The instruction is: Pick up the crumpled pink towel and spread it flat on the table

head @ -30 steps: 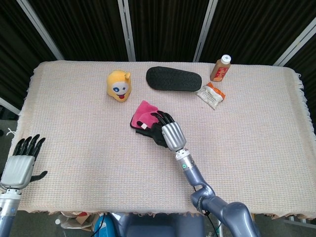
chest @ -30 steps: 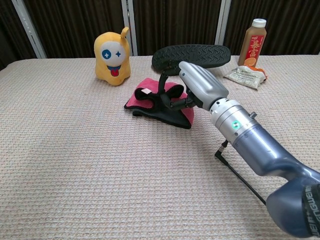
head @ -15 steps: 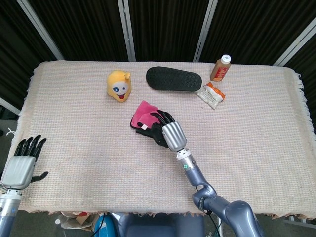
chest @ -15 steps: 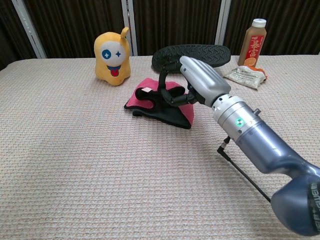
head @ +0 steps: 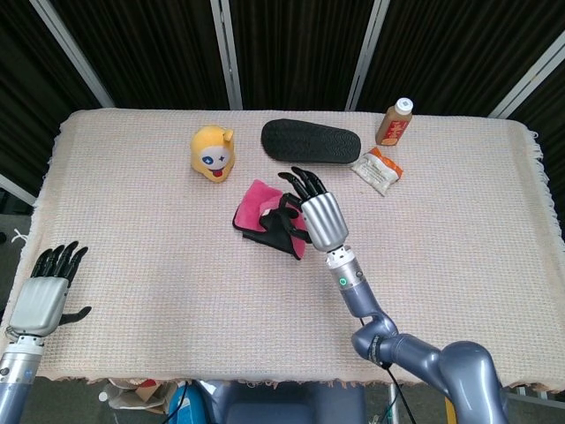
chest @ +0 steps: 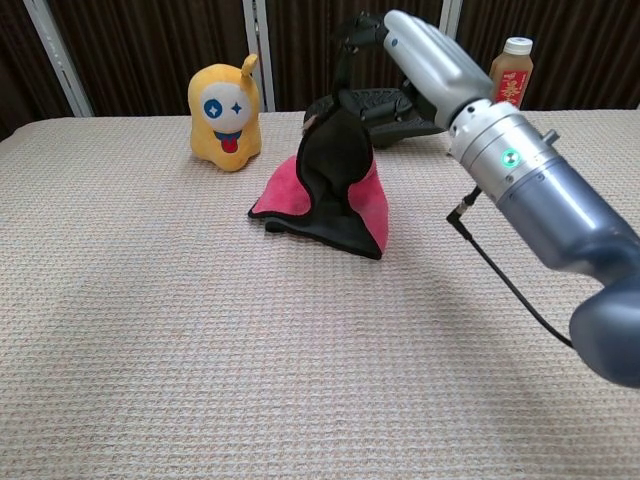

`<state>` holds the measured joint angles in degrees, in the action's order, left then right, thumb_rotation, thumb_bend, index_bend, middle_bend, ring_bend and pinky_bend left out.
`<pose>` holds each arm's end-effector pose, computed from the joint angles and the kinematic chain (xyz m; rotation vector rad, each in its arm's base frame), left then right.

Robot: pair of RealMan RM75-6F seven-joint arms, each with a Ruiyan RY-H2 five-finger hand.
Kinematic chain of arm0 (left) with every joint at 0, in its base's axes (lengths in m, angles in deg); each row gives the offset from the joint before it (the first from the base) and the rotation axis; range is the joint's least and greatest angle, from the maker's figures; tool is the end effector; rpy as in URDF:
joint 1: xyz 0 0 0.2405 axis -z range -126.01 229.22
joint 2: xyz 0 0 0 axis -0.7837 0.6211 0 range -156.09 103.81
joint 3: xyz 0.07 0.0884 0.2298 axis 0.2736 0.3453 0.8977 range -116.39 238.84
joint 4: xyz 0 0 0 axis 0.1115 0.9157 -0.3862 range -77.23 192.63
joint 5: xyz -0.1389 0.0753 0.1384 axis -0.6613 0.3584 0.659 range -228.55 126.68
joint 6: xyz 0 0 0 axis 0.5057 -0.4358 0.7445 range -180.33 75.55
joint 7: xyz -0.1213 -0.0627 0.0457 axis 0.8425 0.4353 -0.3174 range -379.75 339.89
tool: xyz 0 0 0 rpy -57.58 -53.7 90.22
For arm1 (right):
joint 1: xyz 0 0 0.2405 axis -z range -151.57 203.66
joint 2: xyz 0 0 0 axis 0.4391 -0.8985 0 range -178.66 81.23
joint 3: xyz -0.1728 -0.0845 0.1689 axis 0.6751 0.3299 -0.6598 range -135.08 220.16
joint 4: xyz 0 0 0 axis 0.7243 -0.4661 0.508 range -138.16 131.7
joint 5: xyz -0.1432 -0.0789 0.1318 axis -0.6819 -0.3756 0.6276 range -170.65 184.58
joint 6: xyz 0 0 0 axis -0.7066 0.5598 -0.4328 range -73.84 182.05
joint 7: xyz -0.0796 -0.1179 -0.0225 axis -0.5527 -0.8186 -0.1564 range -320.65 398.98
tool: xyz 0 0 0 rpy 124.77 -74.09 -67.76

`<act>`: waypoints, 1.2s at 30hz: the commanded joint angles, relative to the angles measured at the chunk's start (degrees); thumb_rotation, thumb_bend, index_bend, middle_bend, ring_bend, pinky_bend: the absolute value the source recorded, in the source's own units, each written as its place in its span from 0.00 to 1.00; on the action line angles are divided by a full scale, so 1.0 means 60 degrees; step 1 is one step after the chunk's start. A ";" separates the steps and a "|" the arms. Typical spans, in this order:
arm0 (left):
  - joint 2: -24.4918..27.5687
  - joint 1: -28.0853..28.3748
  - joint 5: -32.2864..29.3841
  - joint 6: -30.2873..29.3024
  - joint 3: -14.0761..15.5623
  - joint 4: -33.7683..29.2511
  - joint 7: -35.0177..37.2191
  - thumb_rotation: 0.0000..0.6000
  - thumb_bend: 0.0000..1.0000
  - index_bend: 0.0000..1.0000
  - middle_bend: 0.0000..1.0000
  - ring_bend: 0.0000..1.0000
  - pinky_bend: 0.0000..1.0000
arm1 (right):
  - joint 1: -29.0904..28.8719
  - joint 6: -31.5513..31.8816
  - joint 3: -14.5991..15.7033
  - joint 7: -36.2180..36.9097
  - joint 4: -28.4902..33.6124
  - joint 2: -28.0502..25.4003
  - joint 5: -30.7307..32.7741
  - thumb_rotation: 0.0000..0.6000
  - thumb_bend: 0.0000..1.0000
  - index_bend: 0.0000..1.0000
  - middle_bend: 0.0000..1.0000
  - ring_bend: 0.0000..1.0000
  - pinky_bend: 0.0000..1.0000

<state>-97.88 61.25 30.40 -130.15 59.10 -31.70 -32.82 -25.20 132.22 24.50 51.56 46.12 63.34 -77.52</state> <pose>-0.3097 0.2028 0.1049 -1.5086 -0.8785 -0.7378 -0.0708 -0.3869 -0.0303 1.5408 -0.7469 1.6925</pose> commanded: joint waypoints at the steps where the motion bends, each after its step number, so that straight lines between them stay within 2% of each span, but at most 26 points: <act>1: -0.0032 0.0110 -0.0131 0.0182 -0.0070 -0.0084 0.0008 1.00 0.00 0.00 0.00 0.00 0.00 | -0.0094 -0.0210 -0.0477 -0.1108 0.1305 -0.0947 0.0279 1.00 0.50 0.61 0.22 0.13 0.18; 10: -0.0040 0.0648 -0.0630 0.0870 -0.0490 -0.0500 0.0174 1.00 0.00 0.00 0.00 0.00 0.00 | -0.0270 -0.0530 -0.0957 -0.2579 0.2820 -0.1835 0.0651 1.00 0.50 0.61 0.22 0.13 0.18; 16: -0.0184 0.1000 -0.0740 0.1095 -0.0700 -0.0660 -0.0034 1.00 0.00 0.00 0.00 0.00 0.00 | -0.0436 -0.0702 -0.1172 -0.3257 0.3116 -0.2102 0.0860 1.00 0.50 0.62 0.22 0.13 0.18; 25: -0.0401 0.1481 -0.0873 0.1301 -0.0949 -0.0929 -0.0474 1.00 0.00 0.00 0.00 0.00 0.00 | -0.0713 -0.1119 -0.1611 -0.3493 0.2768 -0.2438 0.1416 1.00 0.50 0.62 0.22 0.13 0.18; 32: -0.0582 0.1799 -0.1197 0.1393 -0.1202 -0.1316 -0.0777 1.00 0.00 0.00 0.00 0.00 0.00 | -0.0854 -0.1444 -0.1752 -0.3260 0.2091 -0.2604 0.1751 1.00 0.50 0.62 0.22 0.13 0.18; 36: -0.0914 0.2029 -0.1399 0.1329 -0.1407 -0.1465 -0.1050 1.00 0.01 0.00 0.00 0.00 0.00 | -0.0843 -0.1386 -0.1760 -0.3006 0.2052 -0.2682 0.1800 1.00 0.50 0.62 0.22 0.13 0.18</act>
<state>-102.61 72.84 22.58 -122.01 51.24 -40.09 -38.47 -30.24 123.81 13.97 33.29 58.46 47.45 -66.77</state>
